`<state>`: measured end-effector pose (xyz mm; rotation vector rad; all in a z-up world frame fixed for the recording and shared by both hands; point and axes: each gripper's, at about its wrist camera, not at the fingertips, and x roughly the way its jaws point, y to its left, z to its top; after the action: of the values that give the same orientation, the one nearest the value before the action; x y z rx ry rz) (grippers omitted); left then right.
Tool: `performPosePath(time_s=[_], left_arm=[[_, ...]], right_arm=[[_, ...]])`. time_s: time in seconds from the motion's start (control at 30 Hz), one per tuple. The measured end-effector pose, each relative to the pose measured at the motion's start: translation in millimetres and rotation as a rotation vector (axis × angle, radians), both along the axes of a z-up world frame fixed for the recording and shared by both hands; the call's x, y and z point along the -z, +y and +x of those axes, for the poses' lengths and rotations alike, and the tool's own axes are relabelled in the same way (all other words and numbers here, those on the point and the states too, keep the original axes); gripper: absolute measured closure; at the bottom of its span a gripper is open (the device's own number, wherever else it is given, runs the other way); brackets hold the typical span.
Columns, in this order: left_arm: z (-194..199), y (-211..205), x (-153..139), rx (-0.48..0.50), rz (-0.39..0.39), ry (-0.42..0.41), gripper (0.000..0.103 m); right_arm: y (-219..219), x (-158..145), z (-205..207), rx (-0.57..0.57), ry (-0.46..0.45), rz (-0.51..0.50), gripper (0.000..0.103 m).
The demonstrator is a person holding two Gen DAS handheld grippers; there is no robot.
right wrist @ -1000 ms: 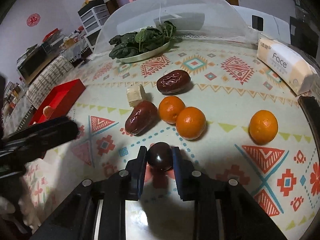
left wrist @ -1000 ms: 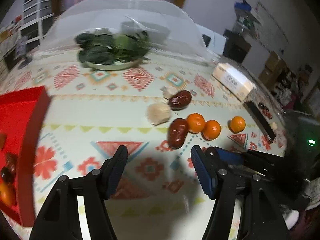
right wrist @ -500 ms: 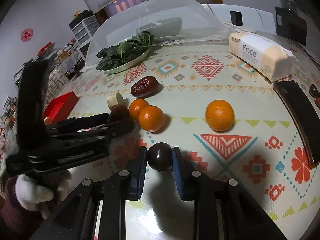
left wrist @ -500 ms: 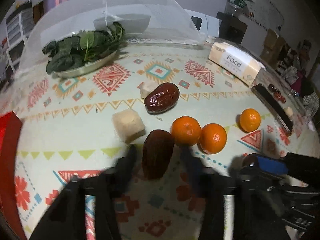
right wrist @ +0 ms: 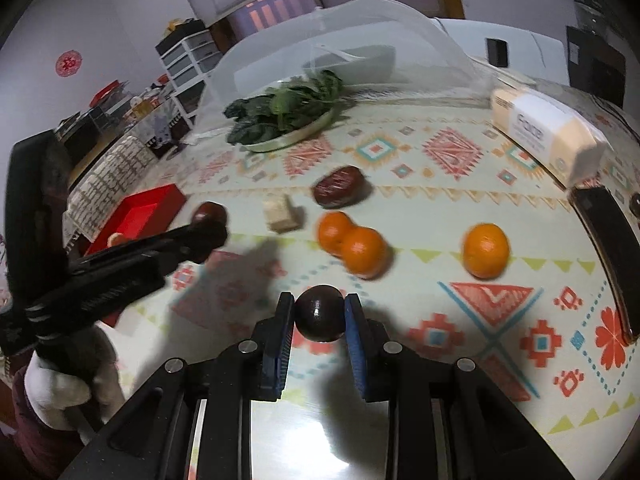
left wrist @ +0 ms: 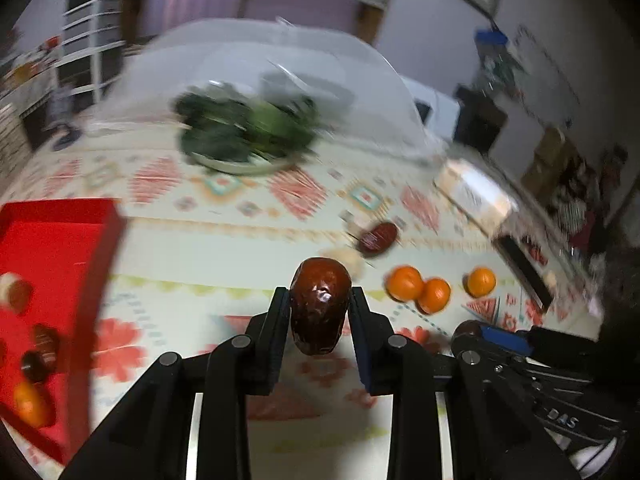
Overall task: Organize fruits
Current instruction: 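Drop the red date and dark plum into the red tray, opening both grippers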
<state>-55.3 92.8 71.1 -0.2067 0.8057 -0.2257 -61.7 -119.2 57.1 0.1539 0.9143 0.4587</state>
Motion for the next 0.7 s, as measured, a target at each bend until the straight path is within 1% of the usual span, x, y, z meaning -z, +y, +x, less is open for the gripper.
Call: performPosePath(time_s=[0.17,0.23,0.3,0.37,0.47,0.57,0.6,0.7], left_arm=[[-24.3,76.5,-28.8,-0.141,-0.022,-0.064,0.074],[-29.5,109.8,-35.4,-0.201,-0.01,-0.073,0.074],[-32.5,140.4,-38.3,-0.259,0.006,-0.072,0.074],[-33.4,167.9,-38.2,-0.301,0.005,-0.065,0.074],[-29.3,208.6,-33.9,-0.362,0.01,-0.043,0.074],[-21.2,241.9,-24.3,-0.414,0.02,-0.01,0.074],[-19.6,248.9,-20.1,-0.423,0.019,-0.002,0.074],[-9.9,275.3,-1.7,-0.459,0.012,0.044,0.074]], right_arm=[[42.6,-20.8,3.5,-0.07,-0.031,0.016,0.075],[67.0,-32.8,5.7,-0.11,-0.052,0.026,0.075],[92.8,-45.2,9.0,-0.155,-0.07,0.045,0.075],[120.9,-56.8,12.5,-0.202,-0.086,0.061,0.075],[167.0,-66.6,20.5,-0.274,-0.087,0.078,0.075],[213.8,-64.6,29.6,-0.332,-0.061,0.074,0.075],[232.6,-59.2,34.4,-0.348,-0.042,0.067,0.075],[267.7,-41.0,43.9,-0.371,0.001,0.044,0.075]])
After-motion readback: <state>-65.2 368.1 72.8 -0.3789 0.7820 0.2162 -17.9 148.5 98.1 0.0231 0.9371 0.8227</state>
